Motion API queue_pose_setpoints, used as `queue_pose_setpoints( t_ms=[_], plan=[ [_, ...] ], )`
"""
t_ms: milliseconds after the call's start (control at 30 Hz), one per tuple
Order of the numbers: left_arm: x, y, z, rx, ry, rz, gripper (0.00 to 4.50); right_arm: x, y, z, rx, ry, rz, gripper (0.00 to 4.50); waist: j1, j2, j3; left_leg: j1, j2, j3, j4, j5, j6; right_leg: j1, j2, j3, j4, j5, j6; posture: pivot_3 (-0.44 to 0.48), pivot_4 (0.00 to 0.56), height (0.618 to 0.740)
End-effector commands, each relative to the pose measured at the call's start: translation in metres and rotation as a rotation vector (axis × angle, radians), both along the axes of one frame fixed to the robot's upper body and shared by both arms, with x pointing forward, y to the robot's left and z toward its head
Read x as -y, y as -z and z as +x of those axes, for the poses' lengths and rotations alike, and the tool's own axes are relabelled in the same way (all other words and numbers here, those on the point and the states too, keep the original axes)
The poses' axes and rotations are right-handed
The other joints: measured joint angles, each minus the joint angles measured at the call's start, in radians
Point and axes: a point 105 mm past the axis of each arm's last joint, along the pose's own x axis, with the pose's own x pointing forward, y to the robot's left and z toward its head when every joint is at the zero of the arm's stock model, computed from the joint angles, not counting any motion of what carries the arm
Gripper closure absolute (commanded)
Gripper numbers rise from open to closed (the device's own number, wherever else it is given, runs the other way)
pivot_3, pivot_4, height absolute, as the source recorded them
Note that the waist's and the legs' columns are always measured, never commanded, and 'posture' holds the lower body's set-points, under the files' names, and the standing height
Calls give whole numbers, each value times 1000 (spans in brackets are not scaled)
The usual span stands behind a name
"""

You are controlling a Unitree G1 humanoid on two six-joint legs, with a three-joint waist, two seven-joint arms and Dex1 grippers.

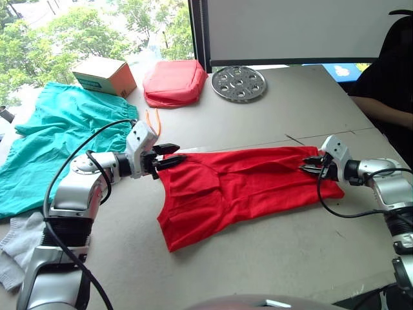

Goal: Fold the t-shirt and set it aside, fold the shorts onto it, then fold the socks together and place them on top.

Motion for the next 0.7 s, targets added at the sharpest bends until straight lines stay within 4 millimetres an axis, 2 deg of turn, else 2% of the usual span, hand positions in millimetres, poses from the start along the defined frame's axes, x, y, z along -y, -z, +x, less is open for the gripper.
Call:
queue_pose_setpoints(
  t_ms=[33, 133, 300, 400, 533, 567, 600, 667, 700],
  plan=[
    [-7, 26, 6, -50, -44, 137, 2245, 13, -3, 7, 11, 40, -89, 4461, -3, 0, 0, 1, 0, 0, 0, 0, 0, 0, 0, 0, 0, 0, 0, 0, 150, 740],
    [-17, 40, 8, -78, -83, 196, 2245, 23, -5, 11, 20, 72, -134, 4461, -4, -2, -1, 1, 0, 0, 0, 0, 0, 0, 0, 0, 0, 0, 0, 0, 150, 740],
    [-27, 41, 12, -72, -119, 209, 2245, 42, -8, 15, 38, 121, -224, 4461, 2, -1, -2, 1, 0, 0, 1, 0, 0, 0, -1, 1, 1, -1, -1, 0, 150, 740],
    [-20, 29, 11, -56, -87, 115, 2245, 34, -13, 6, -5, 76, -138, 4461, 2, -1, -2, 1, 0, -1, 1, 0, 0, 1, -1, 1, 1, 0, -1, 0, 150, 740],
    [-13, 5, 7, -49, -54, -30, 2245, 16, -36, -5, -35, 3, 36, 4461, 1, 0, -1, -1, 3, -2, 1, 0, 0, 0, -1, 0, 1, 1, 1, 0, 150, 740],
    [-12, -3, 6, -52, -47, -67, 2245, 13, -40, -6, -26, -8, 52, 3881, 1, 0, -1, -1, 3, -2, 1, 0, 0, 0, -1, 0, 1, 1, 2, 0, 150, 740],
    [-10, -10, 4, -52, -35, -101, 2245, 11, -44, -7, -13, -6, 59, 3745, 0, 0, -1, -1, 3, -2, 1, 0, 0, 0, -1, 0, 1, 1, 2, 0, 150, 740],
    [-9, -24, 3, -42, -24, -150, 2245, 6, -49, -10, 2, -30, 80, 2754, 1, 0, -1, -1, 4, -2, 1, 0, 0, 0, 0, 0, 0, 1, 2, 0, 150, 740],
    [-8, -29, 3, -42, -26, -166, 2245, 4, -52, -9, 21, -34, 89, 2754, 1, 0, -1, -1, 4, -2, 1, 0, 0, 0, 0, 0, 0, 1, 2, 0, 150, 740]
  ],
)
